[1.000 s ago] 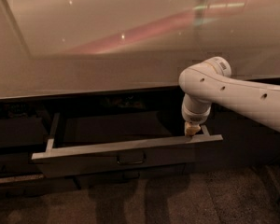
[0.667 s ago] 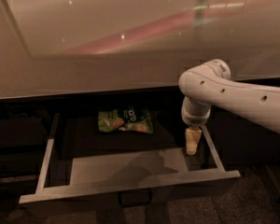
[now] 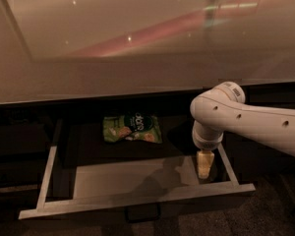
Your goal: Open top drawer
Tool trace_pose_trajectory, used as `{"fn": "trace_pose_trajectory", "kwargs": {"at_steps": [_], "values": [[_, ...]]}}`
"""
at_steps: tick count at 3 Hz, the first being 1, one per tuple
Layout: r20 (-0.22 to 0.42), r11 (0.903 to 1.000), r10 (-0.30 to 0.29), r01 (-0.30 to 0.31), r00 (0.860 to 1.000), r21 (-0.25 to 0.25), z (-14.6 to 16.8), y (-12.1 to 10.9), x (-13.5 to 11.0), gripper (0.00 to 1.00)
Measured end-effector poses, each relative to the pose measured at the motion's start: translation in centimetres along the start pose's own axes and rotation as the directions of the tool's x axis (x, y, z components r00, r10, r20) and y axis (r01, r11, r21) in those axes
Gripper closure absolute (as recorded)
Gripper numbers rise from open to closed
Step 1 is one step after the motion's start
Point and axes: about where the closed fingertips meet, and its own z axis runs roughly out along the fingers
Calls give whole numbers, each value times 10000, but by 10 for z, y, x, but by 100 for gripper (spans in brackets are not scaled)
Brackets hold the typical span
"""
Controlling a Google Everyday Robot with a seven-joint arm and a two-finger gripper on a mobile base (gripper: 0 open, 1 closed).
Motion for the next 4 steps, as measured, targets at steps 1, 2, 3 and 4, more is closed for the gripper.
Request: {"fn": "trace_pose_trajectory", "kwargs": {"at_steps": [1,2,3,4], "values": [[-65,9989,-293,296,9995,365,-17,15,-10,0],[-66,9989,-295,298,9995,364,-17,15,-10,0],[-167,9980,-595,599,9981,226,-1,29,-18,0],[-103,9961,-880,880,9961,81,24,57,-20,0]]}}
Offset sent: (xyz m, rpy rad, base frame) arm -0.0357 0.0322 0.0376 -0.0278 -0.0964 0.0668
